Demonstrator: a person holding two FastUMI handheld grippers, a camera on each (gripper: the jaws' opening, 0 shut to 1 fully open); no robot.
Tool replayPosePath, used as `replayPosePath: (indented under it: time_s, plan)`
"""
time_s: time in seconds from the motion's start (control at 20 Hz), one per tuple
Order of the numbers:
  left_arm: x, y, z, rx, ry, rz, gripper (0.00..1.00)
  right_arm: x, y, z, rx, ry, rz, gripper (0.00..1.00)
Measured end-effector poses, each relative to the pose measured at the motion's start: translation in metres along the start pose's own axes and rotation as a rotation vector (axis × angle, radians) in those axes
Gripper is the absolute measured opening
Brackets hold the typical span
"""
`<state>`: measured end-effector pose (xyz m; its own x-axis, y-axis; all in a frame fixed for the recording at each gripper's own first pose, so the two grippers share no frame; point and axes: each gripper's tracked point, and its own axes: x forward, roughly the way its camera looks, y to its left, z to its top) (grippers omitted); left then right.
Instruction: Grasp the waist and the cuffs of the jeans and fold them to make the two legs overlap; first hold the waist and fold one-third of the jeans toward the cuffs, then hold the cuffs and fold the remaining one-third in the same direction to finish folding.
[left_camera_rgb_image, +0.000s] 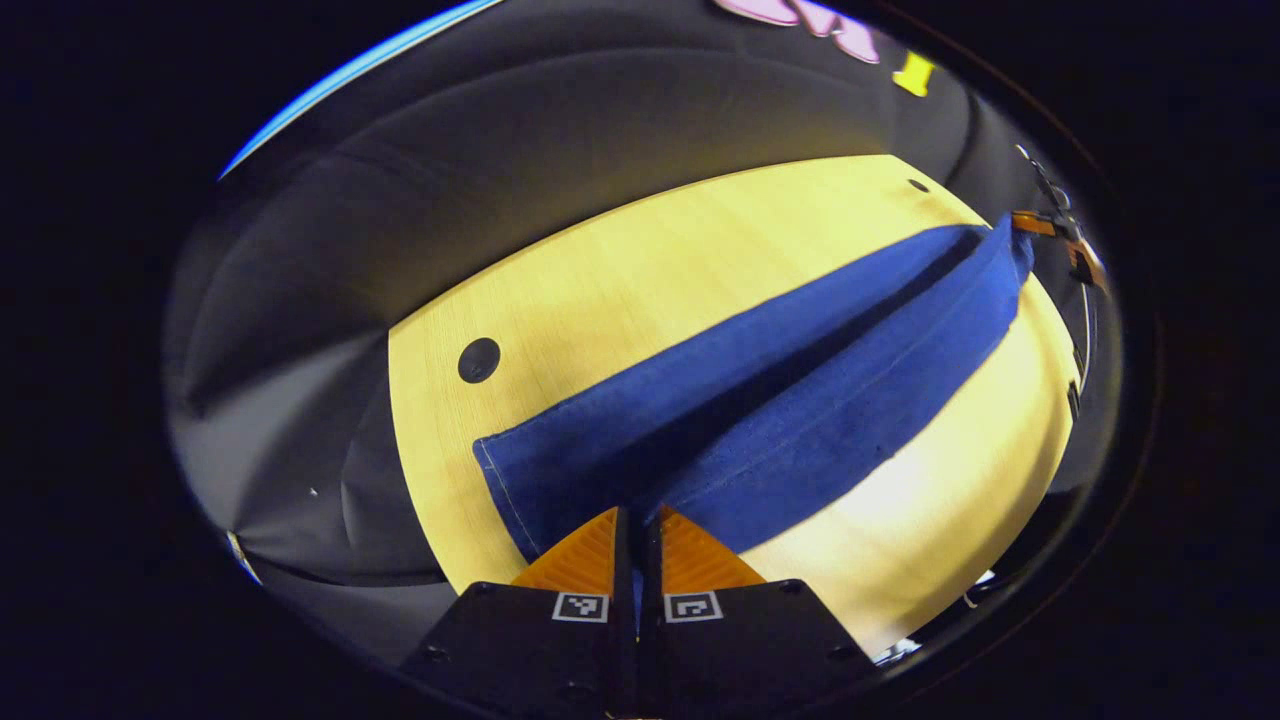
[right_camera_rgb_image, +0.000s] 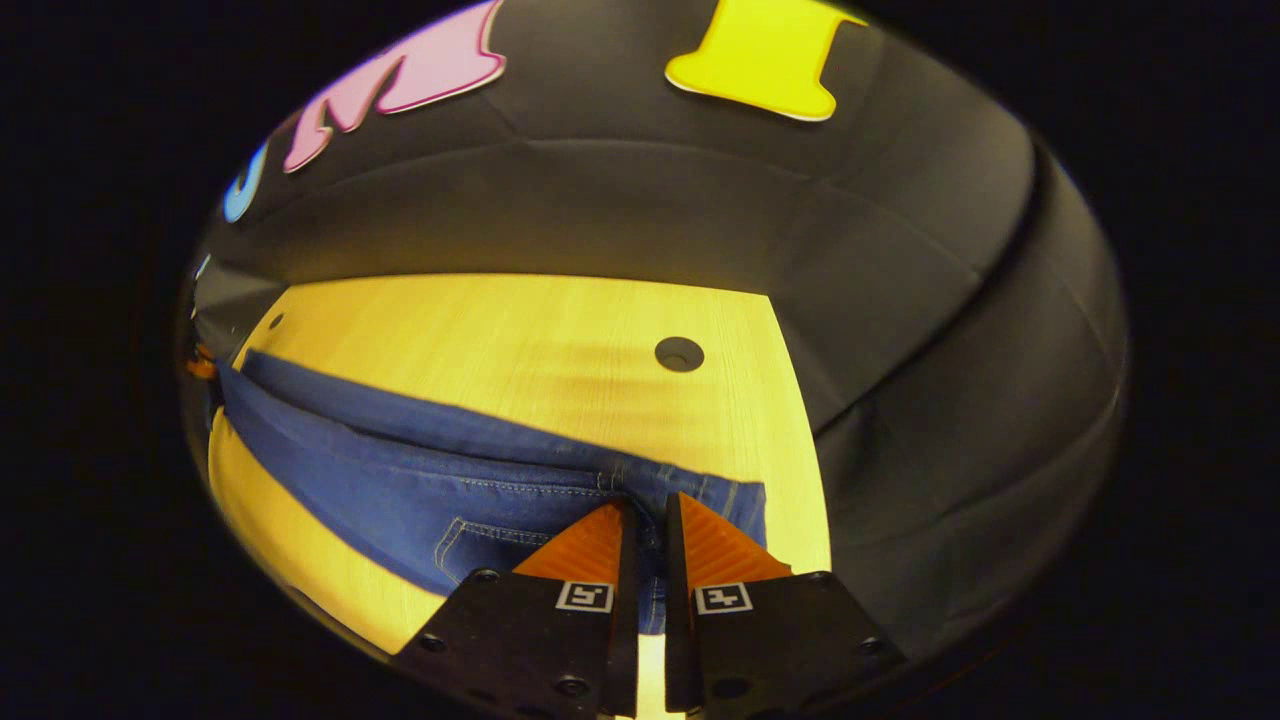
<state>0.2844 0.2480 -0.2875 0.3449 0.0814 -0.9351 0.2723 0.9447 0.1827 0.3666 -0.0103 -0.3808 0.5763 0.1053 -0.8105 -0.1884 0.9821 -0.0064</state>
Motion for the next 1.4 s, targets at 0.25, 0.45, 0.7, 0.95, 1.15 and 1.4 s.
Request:
replayPosePath:
  time_s: [0.25, 0.45, 0.7, 0.95, 1.15, 1.4]
  plan:
    - [0.066, 0.022, 0.007, -0.049, 0.081, 0.001, 0.06, 0.073, 0.012, -0.024, -0.049, 0.113, -0.062, 0.15]
    - [0.077, 0.029, 0.011, -0.195, 0.049, -0.064, 0.07, 0.093, 0.015, -0.030, -0.079, 0.102, -0.063, 0.15]
    - [0.063, 0.061, 0.020, -0.334, -0.063, 0.055, 0.58, 0.088, 0.016, -0.029, -0.040, 0.104, -0.012, 0.29]
    - [0.005, 0.081, 0.060, -0.307, -0.324, 0.148, 0.99, 0.044, 0.012, 0.009, 0.013, -0.007, 0.018, 0.98]
    - [-0.050, 0.053, 0.080, -0.314, -0.483, 0.016, 0.99, -0.004, -0.014, 0.023, 0.089, -0.066, -0.004, 0.98]
    - [-0.112, 0.075, 0.063, -0.337, -0.531, 0.144, 0.99, -0.041, -0.021, -0.012, 0.230, -0.019, 0.002, 0.98]
